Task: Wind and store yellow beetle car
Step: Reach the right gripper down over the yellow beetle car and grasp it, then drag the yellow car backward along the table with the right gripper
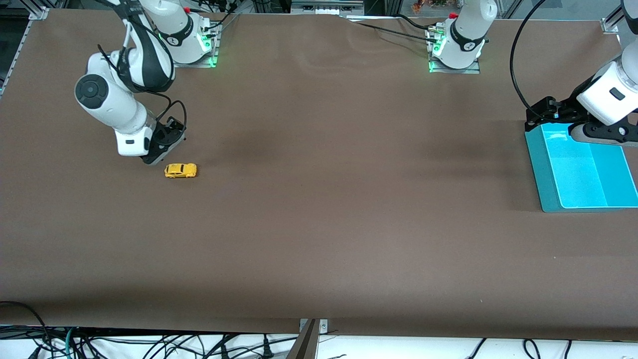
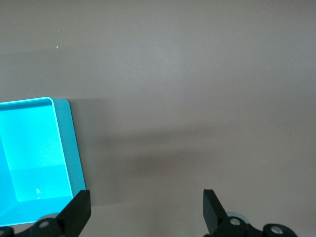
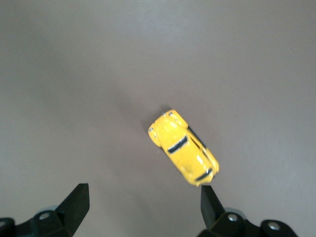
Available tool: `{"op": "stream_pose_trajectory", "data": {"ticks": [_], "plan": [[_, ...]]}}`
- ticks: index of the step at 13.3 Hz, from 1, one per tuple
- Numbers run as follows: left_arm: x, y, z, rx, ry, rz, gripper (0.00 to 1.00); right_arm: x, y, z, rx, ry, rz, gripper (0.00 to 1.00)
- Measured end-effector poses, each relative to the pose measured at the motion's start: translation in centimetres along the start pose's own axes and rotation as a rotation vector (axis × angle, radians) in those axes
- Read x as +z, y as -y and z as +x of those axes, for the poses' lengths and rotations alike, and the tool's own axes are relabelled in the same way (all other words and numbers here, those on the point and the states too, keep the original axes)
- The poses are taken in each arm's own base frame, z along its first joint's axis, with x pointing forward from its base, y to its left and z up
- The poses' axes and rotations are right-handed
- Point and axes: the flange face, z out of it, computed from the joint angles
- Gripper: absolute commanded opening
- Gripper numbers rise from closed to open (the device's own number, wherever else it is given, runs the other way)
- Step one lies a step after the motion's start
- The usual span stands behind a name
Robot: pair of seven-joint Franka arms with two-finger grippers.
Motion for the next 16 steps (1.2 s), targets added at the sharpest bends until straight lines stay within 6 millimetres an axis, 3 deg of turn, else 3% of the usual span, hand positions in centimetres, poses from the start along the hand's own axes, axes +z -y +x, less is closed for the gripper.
{"op": "stream_pose_trajectory", "data": {"ticks": [4, 8, 9, 13, 16], "plan": [[0.0, 0.0, 0.0, 0.000, 0.000, 0.000, 1.00, 2.7, -0.5, 0.3, -0.375, -0.041, -0.045, 1.00], [0.0, 0.0, 0.0, 0.001, 0.000, 0.000, 1.00, 6.0, -1.7, -0.8, -0.535, -0.053, -0.051, 0.99], [0.0, 0.0, 0.0, 0.001, 0.000, 0.000, 1.00, 6.7, -2.2, -1.5, -0.550, -0.052, -0.046, 0.94], [0.0, -0.3, 0.0, 0.005, 0.000, 0.000, 1.00, 8.0, -3.0, -2.5, -0.564, -0.056, -0.047, 0.47], [0.0, -0.4, 0.0, 0.007, 0.000, 0.000, 1.00, 7.8, -3.2, -2.3, -0.566, -0.060, -0.057, 0.38]]}}
